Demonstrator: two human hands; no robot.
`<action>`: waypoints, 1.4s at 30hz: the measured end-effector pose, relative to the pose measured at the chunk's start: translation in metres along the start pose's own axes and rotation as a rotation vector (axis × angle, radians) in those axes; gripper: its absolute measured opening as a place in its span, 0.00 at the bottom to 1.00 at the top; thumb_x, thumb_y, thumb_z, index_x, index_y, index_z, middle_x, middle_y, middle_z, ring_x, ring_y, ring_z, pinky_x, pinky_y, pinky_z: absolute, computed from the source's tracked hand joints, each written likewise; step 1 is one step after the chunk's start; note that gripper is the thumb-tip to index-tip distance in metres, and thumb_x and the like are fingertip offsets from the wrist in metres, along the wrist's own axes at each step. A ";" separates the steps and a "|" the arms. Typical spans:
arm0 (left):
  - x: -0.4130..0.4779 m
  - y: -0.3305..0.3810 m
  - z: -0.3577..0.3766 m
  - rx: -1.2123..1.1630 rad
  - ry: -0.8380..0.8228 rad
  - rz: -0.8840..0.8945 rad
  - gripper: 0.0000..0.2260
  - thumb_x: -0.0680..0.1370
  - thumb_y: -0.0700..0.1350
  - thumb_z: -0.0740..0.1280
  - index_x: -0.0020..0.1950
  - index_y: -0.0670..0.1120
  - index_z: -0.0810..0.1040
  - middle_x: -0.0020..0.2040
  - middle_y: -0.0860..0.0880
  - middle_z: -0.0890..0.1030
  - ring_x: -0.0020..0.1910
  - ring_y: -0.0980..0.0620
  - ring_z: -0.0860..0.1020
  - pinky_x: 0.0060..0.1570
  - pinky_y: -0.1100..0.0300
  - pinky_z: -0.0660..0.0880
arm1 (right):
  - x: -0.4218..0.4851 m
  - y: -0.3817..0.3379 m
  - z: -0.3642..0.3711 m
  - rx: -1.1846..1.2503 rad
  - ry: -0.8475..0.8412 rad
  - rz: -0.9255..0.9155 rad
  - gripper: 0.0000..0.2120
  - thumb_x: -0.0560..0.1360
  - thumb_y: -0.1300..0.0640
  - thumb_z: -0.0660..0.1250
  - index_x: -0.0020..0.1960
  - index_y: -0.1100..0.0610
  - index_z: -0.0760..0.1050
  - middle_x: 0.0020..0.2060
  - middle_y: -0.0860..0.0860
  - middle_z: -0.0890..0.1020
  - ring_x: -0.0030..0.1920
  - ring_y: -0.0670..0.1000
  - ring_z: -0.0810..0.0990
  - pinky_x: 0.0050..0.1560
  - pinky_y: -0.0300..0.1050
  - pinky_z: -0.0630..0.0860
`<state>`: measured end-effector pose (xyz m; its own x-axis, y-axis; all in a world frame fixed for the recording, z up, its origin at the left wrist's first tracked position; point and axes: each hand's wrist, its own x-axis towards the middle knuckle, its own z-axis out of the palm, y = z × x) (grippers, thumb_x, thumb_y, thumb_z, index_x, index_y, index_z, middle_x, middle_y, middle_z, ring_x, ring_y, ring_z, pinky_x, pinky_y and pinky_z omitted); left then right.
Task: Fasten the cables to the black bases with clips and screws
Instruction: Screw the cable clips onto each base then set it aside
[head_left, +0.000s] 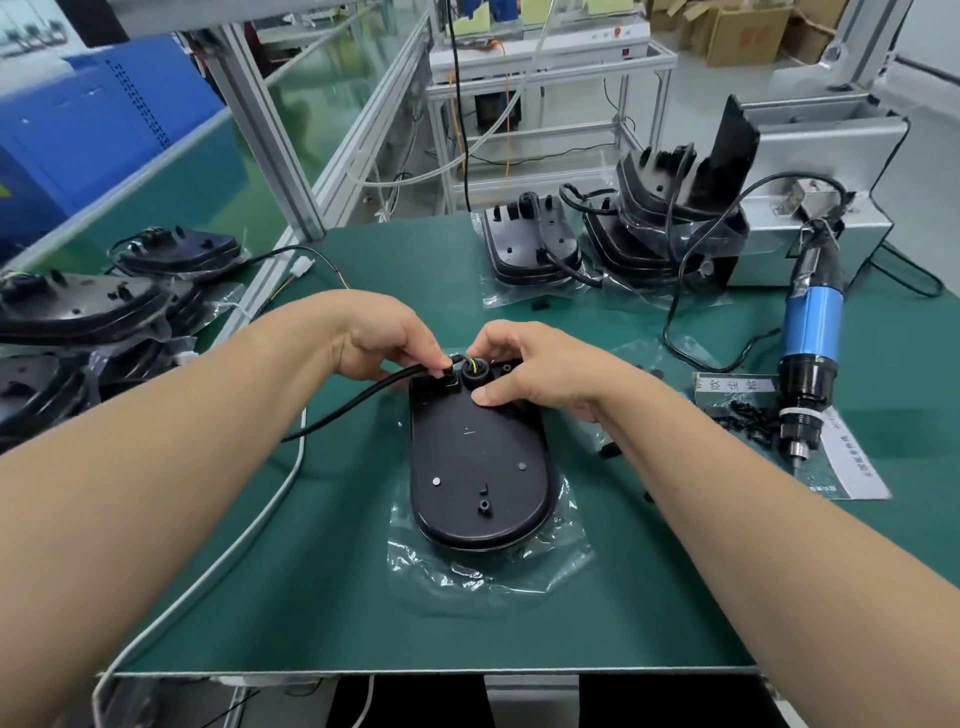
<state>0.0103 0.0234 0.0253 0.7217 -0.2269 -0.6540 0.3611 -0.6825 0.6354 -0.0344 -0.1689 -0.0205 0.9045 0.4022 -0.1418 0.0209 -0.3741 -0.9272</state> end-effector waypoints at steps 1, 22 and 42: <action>0.001 0.001 0.001 0.016 -0.009 0.012 0.08 0.76 0.37 0.66 0.37 0.43 0.76 0.37 0.48 0.77 0.40 0.52 0.73 0.38 0.59 0.68 | 0.000 -0.001 -0.001 -0.011 0.003 -0.004 0.13 0.70 0.66 0.75 0.53 0.58 0.79 0.50 0.52 0.82 0.51 0.48 0.77 0.57 0.45 0.73; 0.011 -0.008 -0.017 0.111 -0.338 0.296 0.02 0.74 0.35 0.64 0.44 0.38 0.77 0.42 0.44 0.75 0.43 0.52 0.72 0.54 0.59 0.65 | 0.006 0.008 -0.002 0.151 -0.005 0.048 0.15 0.68 0.68 0.77 0.46 0.50 0.81 0.44 0.45 0.84 0.43 0.40 0.79 0.50 0.36 0.73; 0.016 -0.002 -0.023 0.172 -0.295 0.203 0.10 0.71 0.36 0.67 0.33 0.47 0.83 0.33 0.53 0.81 0.36 0.61 0.77 0.49 0.61 0.66 | 0.031 -0.029 -0.003 -0.158 -0.009 0.280 0.17 0.68 0.43 0.78 0.45 0.55 0.80 0.34 0.46 0.82 0.35 0.43 0.74 0.38 0.37 0.67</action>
<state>0.0348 0.0371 0.0236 0.5581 -0.5419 -0.6284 0.1065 -0.7043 0.7019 -0.0056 -0.1476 0.0031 0.8809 0.2724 -0.3871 -0.1616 -0.5956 -0.7869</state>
